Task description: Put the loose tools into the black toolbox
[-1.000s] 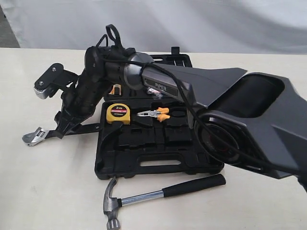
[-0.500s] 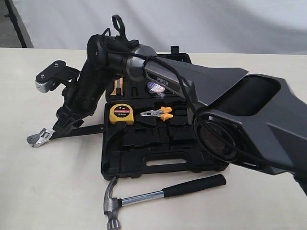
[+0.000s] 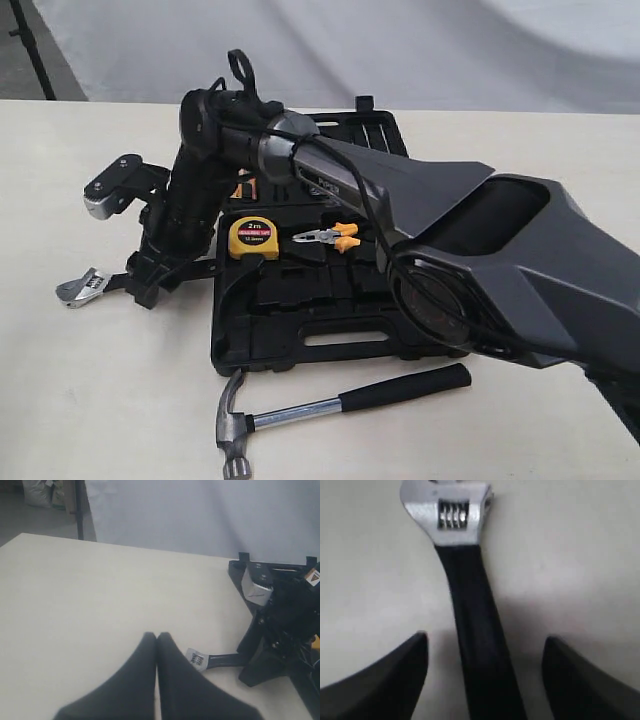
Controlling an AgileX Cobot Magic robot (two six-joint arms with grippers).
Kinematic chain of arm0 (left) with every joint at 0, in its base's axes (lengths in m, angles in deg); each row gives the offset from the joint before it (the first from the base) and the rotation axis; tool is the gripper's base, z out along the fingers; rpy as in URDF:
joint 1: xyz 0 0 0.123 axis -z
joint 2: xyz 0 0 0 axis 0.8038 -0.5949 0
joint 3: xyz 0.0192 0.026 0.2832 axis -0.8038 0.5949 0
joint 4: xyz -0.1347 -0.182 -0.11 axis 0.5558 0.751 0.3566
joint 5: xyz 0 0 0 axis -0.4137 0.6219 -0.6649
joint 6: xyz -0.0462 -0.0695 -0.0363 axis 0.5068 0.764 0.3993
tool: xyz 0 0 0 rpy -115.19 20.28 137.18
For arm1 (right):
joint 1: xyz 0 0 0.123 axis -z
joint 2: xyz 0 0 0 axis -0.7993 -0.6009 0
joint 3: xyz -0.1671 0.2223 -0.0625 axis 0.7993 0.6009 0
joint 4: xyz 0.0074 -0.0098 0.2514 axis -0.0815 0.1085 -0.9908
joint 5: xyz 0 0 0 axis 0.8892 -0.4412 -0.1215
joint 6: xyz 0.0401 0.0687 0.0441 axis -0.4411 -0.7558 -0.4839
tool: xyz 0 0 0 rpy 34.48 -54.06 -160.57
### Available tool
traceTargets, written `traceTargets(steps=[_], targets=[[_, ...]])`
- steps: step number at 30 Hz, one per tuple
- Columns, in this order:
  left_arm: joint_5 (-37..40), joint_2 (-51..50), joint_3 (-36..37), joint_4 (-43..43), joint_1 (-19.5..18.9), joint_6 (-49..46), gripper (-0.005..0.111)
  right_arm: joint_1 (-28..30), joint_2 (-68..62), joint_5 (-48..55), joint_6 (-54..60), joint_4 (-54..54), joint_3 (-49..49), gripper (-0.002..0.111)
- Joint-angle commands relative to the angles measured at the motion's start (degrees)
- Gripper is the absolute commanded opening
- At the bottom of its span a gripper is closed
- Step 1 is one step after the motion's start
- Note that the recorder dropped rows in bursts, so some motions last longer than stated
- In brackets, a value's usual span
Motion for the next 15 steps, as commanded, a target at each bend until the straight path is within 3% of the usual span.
traceTargets(steps=[1, 6, 15], targets=[[-0.97, 0.46, 0.53, 0.78, -0.19, 0.59, 0.001, 0.38, -0.54, 3.00, 3.22, 0.47, -0.28, 0.055], [-0.97, 0.46, 0.53, 0.78, -0.19, 0.59, 0.001, 0.38, 0.20, 2.85, 5.09, 0.09, -0.65, 0.000], [-0.97, 0.46, 0.53, 0.78, -0.19, 0.59, 0.001, 0.38, 7.39, 5.85, 5.02, -1.98, -5.80, -0.001]])
